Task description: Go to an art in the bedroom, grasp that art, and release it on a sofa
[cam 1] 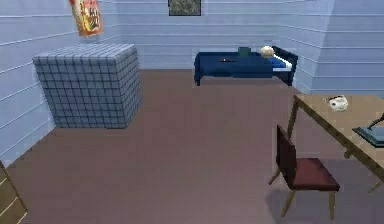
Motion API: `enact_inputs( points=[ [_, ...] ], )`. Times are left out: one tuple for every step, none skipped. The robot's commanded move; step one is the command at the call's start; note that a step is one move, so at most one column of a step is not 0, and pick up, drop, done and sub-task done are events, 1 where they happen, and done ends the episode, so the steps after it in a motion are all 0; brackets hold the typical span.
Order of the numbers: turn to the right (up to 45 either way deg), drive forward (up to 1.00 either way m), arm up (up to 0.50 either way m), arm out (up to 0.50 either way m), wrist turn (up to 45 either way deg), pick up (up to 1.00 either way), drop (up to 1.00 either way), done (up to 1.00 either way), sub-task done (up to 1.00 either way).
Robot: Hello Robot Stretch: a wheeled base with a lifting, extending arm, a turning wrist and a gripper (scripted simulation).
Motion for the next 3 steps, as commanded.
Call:
enact_inputs(
  points=[
    [0.0, 0.15, 0.0, 0.0, 0.0, 0.0, 0.0, 0.0, 0.0],
    [45.0, 0.0, 0.0, 0.0, 0.0, 0.0, 0.0, 0.0, 0.0],
    [30.0, 0.0, 0.0, 0.0, 0.0, 0.0, 0.0, 0.0, 0.0]
  ],
)
